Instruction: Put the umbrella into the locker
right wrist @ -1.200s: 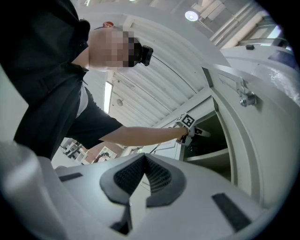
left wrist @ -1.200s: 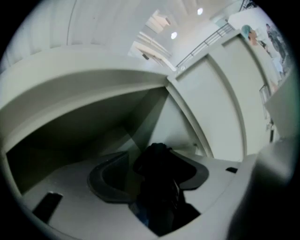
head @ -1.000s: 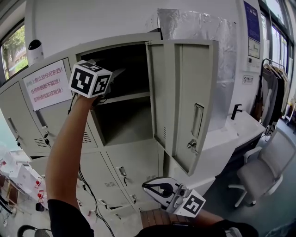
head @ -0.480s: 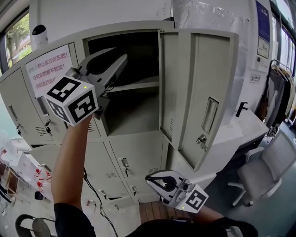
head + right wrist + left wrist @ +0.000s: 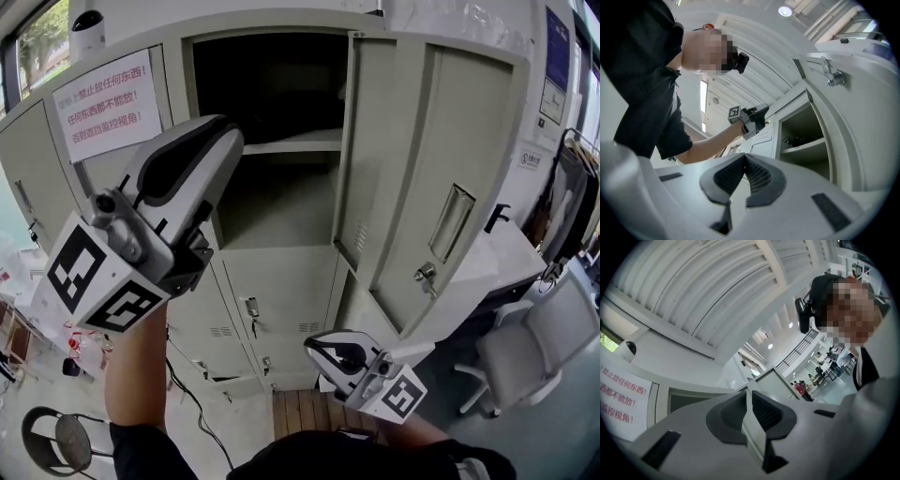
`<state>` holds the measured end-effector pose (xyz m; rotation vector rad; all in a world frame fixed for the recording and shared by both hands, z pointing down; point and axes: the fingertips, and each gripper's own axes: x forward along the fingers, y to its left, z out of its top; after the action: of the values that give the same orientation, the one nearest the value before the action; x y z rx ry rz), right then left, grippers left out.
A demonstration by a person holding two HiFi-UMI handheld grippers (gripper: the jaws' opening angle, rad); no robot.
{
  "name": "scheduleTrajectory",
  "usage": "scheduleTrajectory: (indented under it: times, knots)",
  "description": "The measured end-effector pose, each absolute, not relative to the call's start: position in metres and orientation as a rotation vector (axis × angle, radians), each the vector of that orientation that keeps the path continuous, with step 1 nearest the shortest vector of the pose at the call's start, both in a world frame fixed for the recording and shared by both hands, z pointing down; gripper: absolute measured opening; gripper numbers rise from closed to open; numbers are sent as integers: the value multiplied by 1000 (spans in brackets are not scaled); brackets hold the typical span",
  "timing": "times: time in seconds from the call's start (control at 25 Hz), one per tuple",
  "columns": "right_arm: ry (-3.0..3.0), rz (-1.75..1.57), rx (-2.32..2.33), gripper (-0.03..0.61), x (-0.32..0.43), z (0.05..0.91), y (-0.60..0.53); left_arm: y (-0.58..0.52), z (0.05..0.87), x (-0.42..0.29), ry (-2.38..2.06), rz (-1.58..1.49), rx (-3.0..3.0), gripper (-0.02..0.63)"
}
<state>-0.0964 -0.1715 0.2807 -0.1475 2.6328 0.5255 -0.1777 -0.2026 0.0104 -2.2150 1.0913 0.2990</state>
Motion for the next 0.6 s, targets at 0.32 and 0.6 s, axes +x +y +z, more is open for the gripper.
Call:
scheduleTrajectory:
  times: [0.32, 0.6]
  knots:
    - [2665, 469, -207, 12, -85, 294, -186, -183, 98, -207, 1214, 320, -2249, 40]
    - [2740, 371, -233, 12, -87, 319, -193, -172, 176, -224, 1283, 330, -2370, 40]
